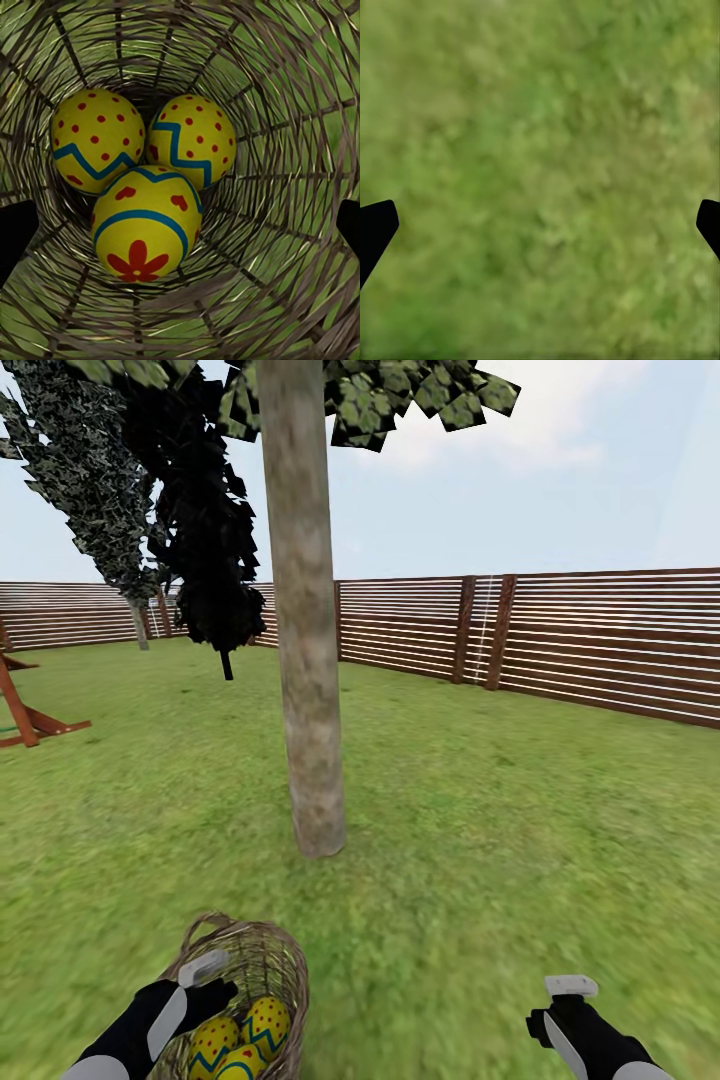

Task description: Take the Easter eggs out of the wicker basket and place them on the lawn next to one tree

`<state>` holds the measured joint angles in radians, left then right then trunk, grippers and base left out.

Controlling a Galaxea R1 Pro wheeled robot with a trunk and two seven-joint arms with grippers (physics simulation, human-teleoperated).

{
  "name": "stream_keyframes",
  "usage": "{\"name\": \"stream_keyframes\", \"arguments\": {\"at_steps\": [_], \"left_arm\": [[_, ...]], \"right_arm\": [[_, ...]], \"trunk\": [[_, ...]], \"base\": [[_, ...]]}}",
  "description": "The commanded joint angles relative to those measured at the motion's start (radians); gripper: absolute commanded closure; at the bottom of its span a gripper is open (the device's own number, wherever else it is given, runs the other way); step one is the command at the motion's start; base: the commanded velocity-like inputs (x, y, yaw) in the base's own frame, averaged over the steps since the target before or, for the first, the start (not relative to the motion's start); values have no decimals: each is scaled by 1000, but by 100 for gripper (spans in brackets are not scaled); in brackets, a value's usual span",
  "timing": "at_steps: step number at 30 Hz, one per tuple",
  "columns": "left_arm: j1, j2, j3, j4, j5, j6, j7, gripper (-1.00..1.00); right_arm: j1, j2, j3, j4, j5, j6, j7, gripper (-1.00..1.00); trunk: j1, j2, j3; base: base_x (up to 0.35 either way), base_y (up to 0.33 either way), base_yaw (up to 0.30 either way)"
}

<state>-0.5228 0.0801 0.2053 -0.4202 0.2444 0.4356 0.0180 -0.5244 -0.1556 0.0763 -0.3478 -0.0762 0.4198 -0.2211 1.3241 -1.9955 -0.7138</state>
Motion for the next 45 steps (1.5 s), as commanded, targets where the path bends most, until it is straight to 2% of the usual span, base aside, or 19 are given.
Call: {"name": "stream_keyframes", "arguments": {"at_steps": [1, 6, 13, 22, 25, 35, 38, 45], "left_arm": [[0, 0, 3, -2, 9, 6, 2, -100], [0, -1, 3, -2, 7, 2, 2, -100], [0, 0, 3, 11, 7, -138, 1, -100], [0, 1, 2, 12, 6, -149, 4, -100], [0, 0, 1, 12, 6, -116, 10, -100], [0, 0, 3, -8, 8, 125, 24, -100], [0, 0, 3, -20, 8, 152, 23, -100], [0, -3, 4, -26, 8, 146, 29, -100]], "right_arm": [[0, 0, 8, -2, -8, 6, -6, -100], [0, 1, 8, -2, -8, 5, -6, -100], [0, 0, 8, -2, -8, 5, -6, -100], [0, -1, 8, -2, -8, 7, -5, -100], [0, -1, 8, -2, -8, 7, -5, -100], [0, -1, 8, -2, -8, 7, -6, -100], [0, -1, 8, -2, -8, 7, -6, -100], [0, -1, 8, -2, -8, 7, -6, -100]], "trunk": [[0, 0, -1], [0, 0, -1], [0, 0, -1], [0, 0, -1], [0, 0, -1], [0, 0, -1], [0, 0, -1], [0, 0, -1]], "base": [[0, 9, 0], [0, 22, 0], [5, 153, 0], [0, 7, 0], [0, 0, 0], [0, 0, 0], [0, 0, 0], [0, 0, 0]]}}
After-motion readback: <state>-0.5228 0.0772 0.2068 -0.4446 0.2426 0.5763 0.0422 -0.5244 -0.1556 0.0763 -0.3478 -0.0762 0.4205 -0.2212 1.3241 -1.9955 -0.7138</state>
